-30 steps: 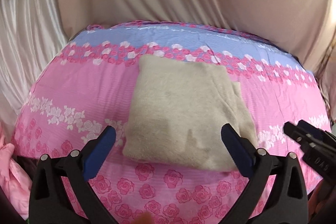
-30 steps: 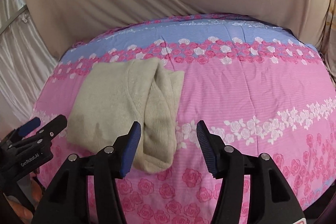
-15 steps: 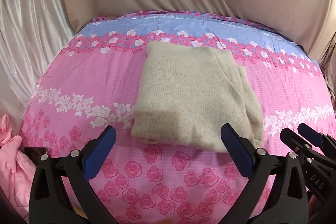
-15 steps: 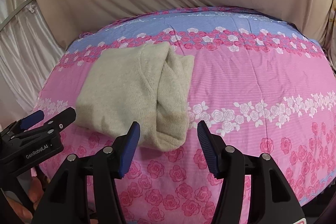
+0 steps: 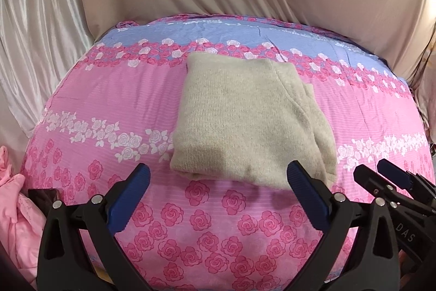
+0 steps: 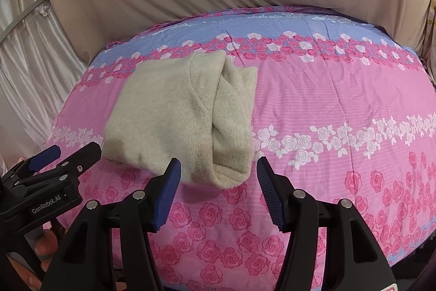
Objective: Fold small clothes
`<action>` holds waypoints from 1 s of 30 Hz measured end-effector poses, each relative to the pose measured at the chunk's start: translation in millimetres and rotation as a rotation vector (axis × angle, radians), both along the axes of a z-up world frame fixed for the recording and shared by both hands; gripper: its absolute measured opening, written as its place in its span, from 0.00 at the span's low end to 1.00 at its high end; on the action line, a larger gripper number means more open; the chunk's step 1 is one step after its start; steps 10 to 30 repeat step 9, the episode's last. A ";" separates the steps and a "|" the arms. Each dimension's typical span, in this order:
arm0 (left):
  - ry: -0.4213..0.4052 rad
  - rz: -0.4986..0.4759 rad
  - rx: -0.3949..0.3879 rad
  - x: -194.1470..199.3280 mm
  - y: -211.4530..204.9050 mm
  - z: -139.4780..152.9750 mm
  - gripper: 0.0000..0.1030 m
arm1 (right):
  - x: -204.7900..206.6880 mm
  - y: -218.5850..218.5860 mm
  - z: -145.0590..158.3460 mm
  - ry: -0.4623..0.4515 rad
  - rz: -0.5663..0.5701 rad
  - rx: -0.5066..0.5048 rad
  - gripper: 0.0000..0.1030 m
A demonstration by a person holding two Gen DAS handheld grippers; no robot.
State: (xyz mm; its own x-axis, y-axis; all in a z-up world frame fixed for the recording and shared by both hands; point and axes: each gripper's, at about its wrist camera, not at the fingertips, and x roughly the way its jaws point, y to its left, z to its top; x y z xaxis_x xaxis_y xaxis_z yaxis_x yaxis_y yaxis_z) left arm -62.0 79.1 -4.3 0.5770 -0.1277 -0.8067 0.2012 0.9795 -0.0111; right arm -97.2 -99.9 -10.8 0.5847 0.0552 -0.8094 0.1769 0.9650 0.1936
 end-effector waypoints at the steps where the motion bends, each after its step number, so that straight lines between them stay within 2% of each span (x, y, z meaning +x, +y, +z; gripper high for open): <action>1: -0.004 0.002 0.001 -0.4 0.5 0.7 0.95 | -0.7 0.6 -0.3 0.000 -0.002 0.001 0.55; 6: -0.022 -0.015 0.012 -2.7 -3.2 3.6 0.95 | -2.2 -0.7 -1.5 0.002 -0.007 0.003 0.56; 9: -0.011 -0.021 0.044 -3.1 -8.9 0.7 0.95 | -4.1 1.7 -1.9 0.001 -0.011 -0.002 0.56; 30: -0.011 -0.021 0.044 -3.1 -8.9 0.7 0.95 | -4.1 1.7 -1.9 0.001 -0.011 -0.002 0.56</action>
